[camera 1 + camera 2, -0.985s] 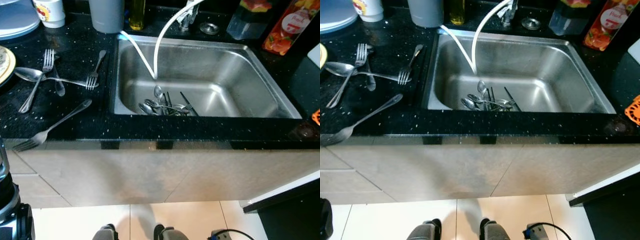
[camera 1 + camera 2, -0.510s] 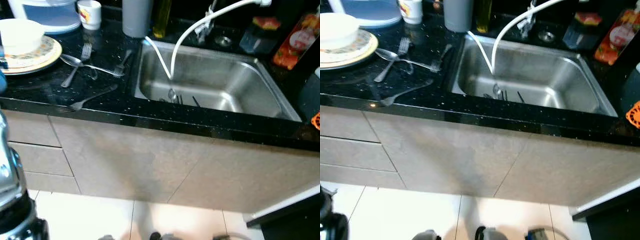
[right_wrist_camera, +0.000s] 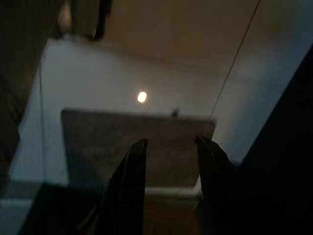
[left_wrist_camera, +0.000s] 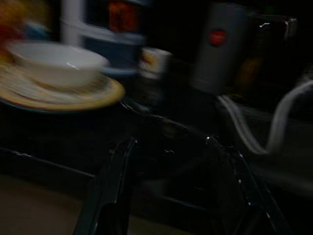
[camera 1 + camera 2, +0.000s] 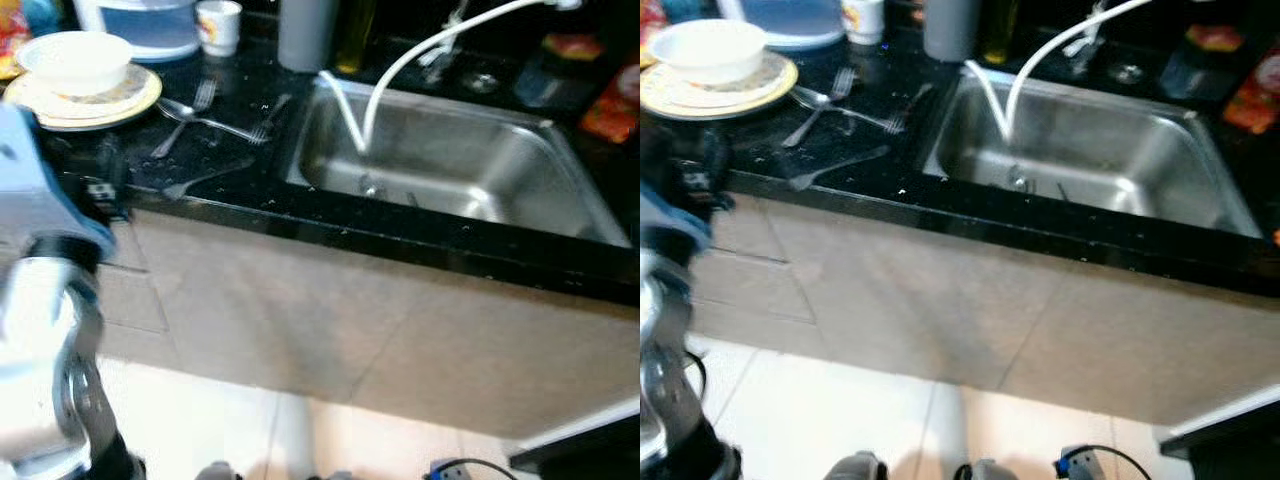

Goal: Kitchen organization

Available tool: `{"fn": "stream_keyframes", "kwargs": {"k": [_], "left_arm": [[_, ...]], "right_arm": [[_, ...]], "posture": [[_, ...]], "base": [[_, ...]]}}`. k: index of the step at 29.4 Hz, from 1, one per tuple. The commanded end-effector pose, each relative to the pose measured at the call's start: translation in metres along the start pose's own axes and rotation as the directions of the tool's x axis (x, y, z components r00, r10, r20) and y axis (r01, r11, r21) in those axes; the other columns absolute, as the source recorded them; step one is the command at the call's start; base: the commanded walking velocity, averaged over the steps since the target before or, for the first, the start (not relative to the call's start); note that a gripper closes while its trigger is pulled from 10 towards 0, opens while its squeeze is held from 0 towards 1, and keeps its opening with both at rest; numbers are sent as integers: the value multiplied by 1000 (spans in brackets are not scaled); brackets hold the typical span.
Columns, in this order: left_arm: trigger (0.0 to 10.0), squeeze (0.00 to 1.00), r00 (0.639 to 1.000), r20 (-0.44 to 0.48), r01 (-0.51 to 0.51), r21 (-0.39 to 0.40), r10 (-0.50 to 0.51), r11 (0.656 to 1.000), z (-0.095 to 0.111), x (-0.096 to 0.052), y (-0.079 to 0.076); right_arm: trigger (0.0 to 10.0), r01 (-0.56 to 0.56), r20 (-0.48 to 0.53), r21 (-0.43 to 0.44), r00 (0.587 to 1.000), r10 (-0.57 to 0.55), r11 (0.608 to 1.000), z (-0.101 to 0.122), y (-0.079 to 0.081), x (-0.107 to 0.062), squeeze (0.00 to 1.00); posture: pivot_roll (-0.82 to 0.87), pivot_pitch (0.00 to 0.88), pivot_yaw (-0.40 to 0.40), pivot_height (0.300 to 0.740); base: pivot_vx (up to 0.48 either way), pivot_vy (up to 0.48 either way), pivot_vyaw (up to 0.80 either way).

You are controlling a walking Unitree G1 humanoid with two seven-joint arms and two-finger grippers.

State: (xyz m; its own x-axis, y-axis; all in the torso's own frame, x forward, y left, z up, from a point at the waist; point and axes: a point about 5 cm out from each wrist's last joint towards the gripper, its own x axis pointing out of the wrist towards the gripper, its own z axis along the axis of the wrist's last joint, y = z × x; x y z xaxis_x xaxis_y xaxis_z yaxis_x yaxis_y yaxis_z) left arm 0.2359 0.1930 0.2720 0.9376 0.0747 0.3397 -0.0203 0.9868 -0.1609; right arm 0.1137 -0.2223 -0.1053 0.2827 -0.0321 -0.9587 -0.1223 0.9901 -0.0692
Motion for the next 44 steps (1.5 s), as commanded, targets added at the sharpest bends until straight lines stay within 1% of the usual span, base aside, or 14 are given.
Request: {"fn": "stream_keyframes", "kwargs": {"k": [1, 7, 15, 18, 20, 24, 26, 27, 30, 32, 35, 38, 41, 44], "left_arm": [[10000, 0, 1000, 16, 26, -62, -25, 998, -1, -5, -1], [10000, 0, 999, 20, 30, -159, -27, 987, -12, -12, 6], [10000, 0, 1000, 22, 11, -189, -7, 982, -20, -17, 7], [10000, 0, 999, 44, -16, -257, 28, 966, -25, -25, 9], [10000, 0, 996, 63, -36, -347, 62, 937, -28, -30, 12], [10000, 0, 993, 75, -56, -410, 95, 911, -31, -34, 16], [10000, 0, 986, 79, -87, -485, 143, 870, -36, -39, 24], [10000, 0, 986, 79, -87, -485, 143, 870, -36, -39, 24], [10000, 0, 981, 78, -104, -556, 176, 824, -42, -47, 29], [10000, 0, 985, 67, -88, -594, 159, 800, -47, -52, 27], [10000, 0, 992, 27, -81, -630, 127, 772, -61, -63, 27], [10000, 0, 994, 7, -76, -656, 107, 751, -68, -66, 27], [10000, 0, 995, -3, -75, -663, 98, 745, -72, -68, 29], [10000, 0, 996, -11, -70, -705, 88, 705, -78, -70, 30]], "right_arm": [[10000, -1, -24, 6, 1000, 2, 1000, -7, 0, 0, 0], [10000, -4, -26, 4, 1000, 4, 1000, -7, 1, 0, 0], [10000, -3, -25, 4, 1000, 3, 1000, -7, 0, 0, 0], [10000, -3, -26, 2, 1000, 3, 1000, -7, 0, 0, 0], [10000, -3, -26, 2, 1000, 3, 1000, -7, 0, 0, 0], [10000, -2, -27, 1, 1000, 2, 1000, -7, 0, 0, 0], [10000, -1, -28, -2, 1000, 1, 1000, -7, -1, -1, 0], [10000, -1, -28, -2, 1000, 1, 1000, -7, -1, -1, 0], [10000, 3, -28, -3, 1000, -3, 1000, -7, -3, -1, 0], [10000, 3, -28, -3, 1000, -3, 1000, -7, -3, -1, 0], [10000, 3, -28, -4, 1000, -3, 1000, -6, -4, -1, 0], [10000, 1, -27, -5, 1000, -1, 1000, -6, -4, -1, 0], [10000, 0, -27, -5, 1000, 0, 1000, -5, -3, -1, 0], [10000, -2, -25, -1, 1000, 2, 1000, -4, -3, -1, 0]], "posture": [[169, 163, -99, 740], [167, 163, -99, 740], [162, 158, -96, 740], [162, 158, -96, 740], [161, 158, -97, 740], [161, 157, -98, 740], [160, 158, -101, 740], [160, 158, -101, 740], [161, 163, -103, 740], [164, 164, -105, 740], [166, 166, -107, 740], [166, 167, -107, 740], [164, 166, -106, 740], [159, 166, -108, 740]], "base": [[0, 0, 0], [0, 0, 0], [0, 0, 0], [0, 0, 0], [0, 0, 0], [0, 0, 0], [0, 0, 0], [0, 0, 0], [0, 0, 0], [0, 0, 0], [0, 0, 0], [0, 0, 0], [0, 0, 0], [0, 0, 0]]}}
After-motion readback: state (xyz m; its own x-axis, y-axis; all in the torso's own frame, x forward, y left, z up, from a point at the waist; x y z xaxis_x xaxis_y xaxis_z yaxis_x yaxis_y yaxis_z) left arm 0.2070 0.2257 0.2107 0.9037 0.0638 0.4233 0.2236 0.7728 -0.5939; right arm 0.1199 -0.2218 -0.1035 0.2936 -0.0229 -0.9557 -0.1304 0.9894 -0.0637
